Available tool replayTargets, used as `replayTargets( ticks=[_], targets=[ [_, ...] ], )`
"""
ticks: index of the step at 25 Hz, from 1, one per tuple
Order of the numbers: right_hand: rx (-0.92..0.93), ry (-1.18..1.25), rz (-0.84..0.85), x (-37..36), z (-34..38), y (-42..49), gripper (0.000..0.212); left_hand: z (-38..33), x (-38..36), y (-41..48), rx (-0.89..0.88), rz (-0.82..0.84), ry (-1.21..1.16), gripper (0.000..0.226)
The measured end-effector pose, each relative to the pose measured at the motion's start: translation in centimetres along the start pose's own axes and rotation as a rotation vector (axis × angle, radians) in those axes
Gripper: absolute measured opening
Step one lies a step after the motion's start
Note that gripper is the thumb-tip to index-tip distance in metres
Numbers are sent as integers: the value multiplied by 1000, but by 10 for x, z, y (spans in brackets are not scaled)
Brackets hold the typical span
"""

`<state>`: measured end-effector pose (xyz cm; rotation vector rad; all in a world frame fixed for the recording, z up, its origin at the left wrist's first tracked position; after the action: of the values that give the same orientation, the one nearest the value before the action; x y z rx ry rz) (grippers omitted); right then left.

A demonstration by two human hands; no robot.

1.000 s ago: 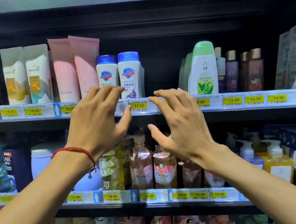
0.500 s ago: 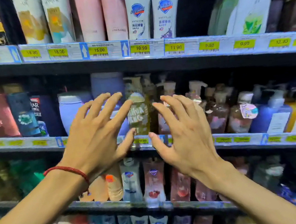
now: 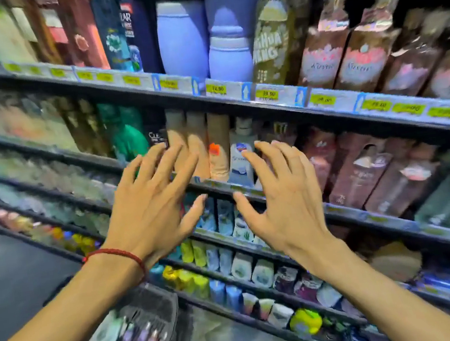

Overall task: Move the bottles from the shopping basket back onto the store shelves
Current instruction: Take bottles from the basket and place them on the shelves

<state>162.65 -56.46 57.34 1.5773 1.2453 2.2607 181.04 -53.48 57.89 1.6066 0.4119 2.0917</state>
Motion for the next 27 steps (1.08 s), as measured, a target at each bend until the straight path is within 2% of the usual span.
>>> replayTargets(
  ticks=[5, 12, 16, 22, 27],
  targets=[
    [-17, 107, 90, -36, 32, -53, 60, 9, -20, -82, 77, 163, 16, 68],
    [-30, 160, 282, -99, 118, -110, 61, 61, -71, -187, 144, 384, 41, 71],
    [-52, 140, 327, -141, 172, -110, 60, 115, -100, -209, 144, 386, 16, 71],
    [-141, 151, 255, -202, 251, -97, 58, 208, -155, -232, 22, 430, -19, 71],
    [-189, 75, 279, -247, 279, -90, 59, 246, -210, -224, -63, 454, -57, 70]
  ],
)
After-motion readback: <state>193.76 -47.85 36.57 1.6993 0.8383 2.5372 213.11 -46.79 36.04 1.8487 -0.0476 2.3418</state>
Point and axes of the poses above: each hand's wrist, its own y-axis towards the middle knuckle, its own x-axis out of the back of the hand, z = x × y, the point moved 8 cm from there along y, towards the middle knuckle, and after that the axes turned 4 degrees about y, right-handed, at the moved point
